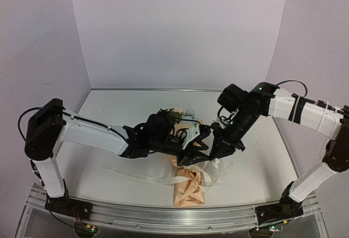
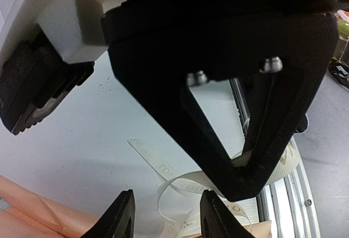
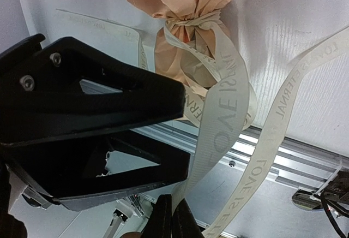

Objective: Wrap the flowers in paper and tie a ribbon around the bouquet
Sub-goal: Cross the ribbon over the folded bouquet.

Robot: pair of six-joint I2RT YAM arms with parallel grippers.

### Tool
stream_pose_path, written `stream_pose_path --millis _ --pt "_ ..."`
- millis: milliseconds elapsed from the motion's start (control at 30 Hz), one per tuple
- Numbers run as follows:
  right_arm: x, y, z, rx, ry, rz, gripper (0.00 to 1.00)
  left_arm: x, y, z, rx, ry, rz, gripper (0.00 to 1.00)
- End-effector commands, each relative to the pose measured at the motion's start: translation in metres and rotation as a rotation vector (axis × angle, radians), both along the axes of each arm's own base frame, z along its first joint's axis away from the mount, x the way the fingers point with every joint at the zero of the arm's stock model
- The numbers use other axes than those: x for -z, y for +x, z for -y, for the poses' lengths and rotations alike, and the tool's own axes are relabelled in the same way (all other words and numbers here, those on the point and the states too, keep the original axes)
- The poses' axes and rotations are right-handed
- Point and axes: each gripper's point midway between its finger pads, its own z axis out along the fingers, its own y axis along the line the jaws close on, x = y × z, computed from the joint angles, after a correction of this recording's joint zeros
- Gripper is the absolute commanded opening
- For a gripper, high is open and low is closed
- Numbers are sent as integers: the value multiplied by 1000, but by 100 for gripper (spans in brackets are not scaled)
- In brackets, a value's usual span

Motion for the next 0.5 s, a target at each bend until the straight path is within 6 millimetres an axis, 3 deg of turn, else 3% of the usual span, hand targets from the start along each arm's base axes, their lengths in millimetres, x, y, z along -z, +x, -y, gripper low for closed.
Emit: stream_pose_path --millis 0,467 --pt "-9 -6 6 -38 3 29 1 -21 -4 14 52 -57 43 43" --pt "-10 -14 7 -85 10 3 1 -2 -5 27 102 -17 53 36"
